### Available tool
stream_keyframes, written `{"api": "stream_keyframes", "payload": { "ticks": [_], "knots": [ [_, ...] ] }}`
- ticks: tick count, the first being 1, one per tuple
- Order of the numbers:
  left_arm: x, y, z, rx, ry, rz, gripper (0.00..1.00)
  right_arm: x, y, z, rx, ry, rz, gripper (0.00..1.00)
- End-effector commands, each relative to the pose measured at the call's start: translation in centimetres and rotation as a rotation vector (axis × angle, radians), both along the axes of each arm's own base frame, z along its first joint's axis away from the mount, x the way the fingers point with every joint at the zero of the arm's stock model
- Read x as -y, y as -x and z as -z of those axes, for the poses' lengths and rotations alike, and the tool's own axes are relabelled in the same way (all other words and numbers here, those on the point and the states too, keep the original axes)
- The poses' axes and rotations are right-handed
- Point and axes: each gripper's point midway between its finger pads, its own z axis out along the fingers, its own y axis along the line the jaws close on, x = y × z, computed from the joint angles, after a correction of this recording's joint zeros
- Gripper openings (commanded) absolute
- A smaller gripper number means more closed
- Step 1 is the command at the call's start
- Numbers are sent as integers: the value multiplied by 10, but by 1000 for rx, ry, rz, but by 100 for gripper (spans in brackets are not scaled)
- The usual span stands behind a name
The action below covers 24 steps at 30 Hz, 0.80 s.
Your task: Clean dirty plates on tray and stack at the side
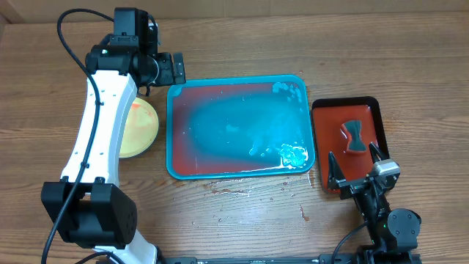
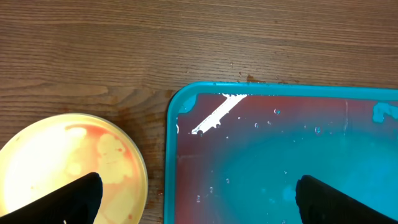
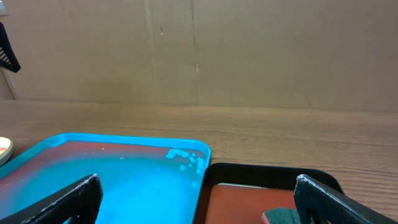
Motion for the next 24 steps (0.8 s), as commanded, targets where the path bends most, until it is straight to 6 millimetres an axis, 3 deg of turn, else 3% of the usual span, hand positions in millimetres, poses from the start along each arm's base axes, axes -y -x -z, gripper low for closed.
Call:
{"api": "stream_keyframes", "payload": {
  "ticks": [1,10,17,19,24],
  "knots": [
    [1,-2,2,-2,-9,19,100,1,0,2,5,0,4,100],
    [-3,-3,2,-2,-9,10,100,1,-2,8,-23,1,5,100],
    [-35,-3,-1,6,-9,-61,100,1,-2,10,-33,2,5,100],
    [-44,-1,-9,24,-9,-82,100,1,-2,10,-33,2,5,100],
    [-50,13,-59,142,-14,-98,100,1,-2,10,-33,2,5,100]
  ]
}}
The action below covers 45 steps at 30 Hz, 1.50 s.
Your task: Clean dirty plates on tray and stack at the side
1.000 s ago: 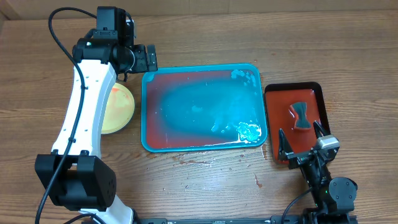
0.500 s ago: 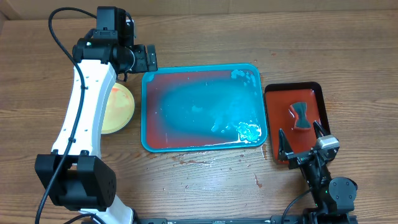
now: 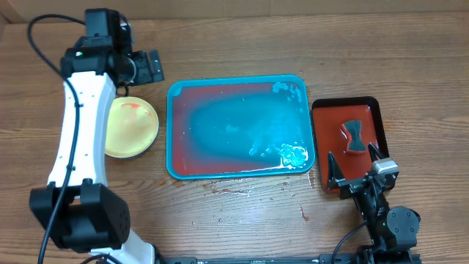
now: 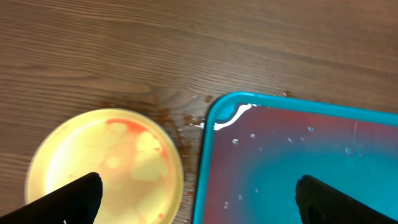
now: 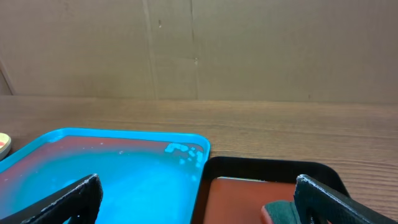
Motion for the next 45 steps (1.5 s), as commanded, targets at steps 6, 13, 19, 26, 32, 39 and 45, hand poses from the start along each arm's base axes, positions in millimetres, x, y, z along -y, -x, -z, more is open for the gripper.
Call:
{"api": "stream_keyframes", "payload": {
  "ticks": [6,13,19,26,32,39,45],
  "knots": [
    [9,48,-109,270,-27,29,100,1,-1,4,-7,1,4,100],
    [-58,120,-121,345,-323,-237,100,1,-1,4,-7,1,4,100],
    [-78,186,-64,252,-393,-319,100,1,-1,4,-7,1,4,100],
    [-45,179,-30,523,-238,-215,100,1,-1,4,-7,1,4,100],
    [-14,172,-28,831,-183,-50,100,1,-1,4,-7,1,4,100],
    [4,186,-7,968,-237,90,100,1,-1,4,-7,1,4,100],
    [0,196,9,1006,-335,121,100,1,-1,4,-7,1,4,100]
  ]
}}
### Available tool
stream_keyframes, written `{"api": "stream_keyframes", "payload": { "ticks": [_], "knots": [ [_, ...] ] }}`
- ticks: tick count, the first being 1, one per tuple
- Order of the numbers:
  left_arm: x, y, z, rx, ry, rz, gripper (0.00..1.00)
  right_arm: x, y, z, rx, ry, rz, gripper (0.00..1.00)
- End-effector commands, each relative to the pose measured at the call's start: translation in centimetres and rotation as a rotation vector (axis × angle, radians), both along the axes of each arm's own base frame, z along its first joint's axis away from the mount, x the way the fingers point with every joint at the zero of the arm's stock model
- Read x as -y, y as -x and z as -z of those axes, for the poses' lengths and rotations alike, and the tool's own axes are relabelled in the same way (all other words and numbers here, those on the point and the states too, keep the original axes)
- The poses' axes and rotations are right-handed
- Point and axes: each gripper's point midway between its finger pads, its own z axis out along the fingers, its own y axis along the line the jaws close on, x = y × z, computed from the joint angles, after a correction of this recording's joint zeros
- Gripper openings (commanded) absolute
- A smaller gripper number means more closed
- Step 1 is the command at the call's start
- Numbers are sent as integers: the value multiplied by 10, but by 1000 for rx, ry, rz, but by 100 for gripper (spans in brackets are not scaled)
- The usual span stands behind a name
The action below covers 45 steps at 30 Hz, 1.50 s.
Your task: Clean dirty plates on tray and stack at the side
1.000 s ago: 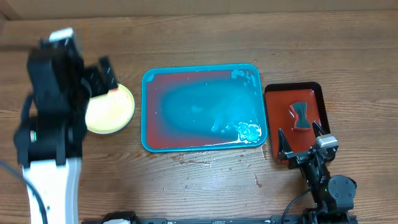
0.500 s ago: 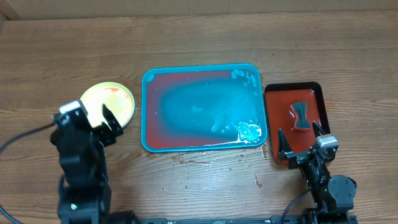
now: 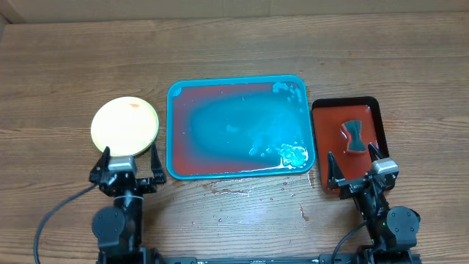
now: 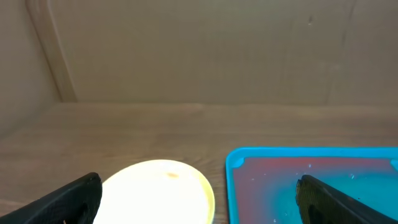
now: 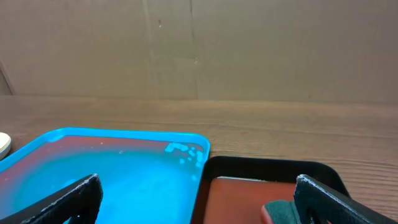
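A yellow plate (image 3: 124,126) lies on the wood left of the blue tray (image 3: 176,147); in the left wrist view the plate (image 4: 155,196) sits low, just left of the tray (image 4: 233,186). The tray holds smeared red and white residue and no plates. My left gripper (image 3: 126,163) rests at the table's front, just before the plate, open and empty. My right gripper (image 3: 357,167) rests open at the front right, over the near end of the black tray (image 3: 319,121), which holds a dark sponge (image 3: 355,136).
Small red spills (image 3: 242,192) dot the wood in front of the blue tray. A cardboard wall (image 4: 199,50) rises behind the table. Bare wood runs along the back and the far left.
My left arm was stretched out high above the plate's far side; now it is folded back at the table's front, gripper open, looking level across the plate. The right arm has not moved.
My left gripper hovered open over the blue tray's far left corner, the plate lying beside the tray. Then it was further left, above the plate. Now it rests at the front edge. The plate, tray and right arm stayed put throughout.
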Motion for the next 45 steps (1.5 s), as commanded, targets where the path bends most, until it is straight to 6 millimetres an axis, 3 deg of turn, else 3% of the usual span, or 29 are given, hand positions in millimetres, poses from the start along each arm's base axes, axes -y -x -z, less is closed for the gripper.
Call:
{"api": "stream_keyframes", "payload": {
  "ticks": [1,5,9,45],
  "knots": [
    [2,4,5,33,-101,20,100,1,-1,4,-5,1,4,100],
    [2,6,16,37,-158,19,100,1,-1,4,-5,1,4,100],
    [1,7,40,-35,-164,19,100,1,-1,4,-5,1,4,100],
    [0,7,40,-36,-164,13,100,1,-1,4,-5,1,4,100]
  ]
}}
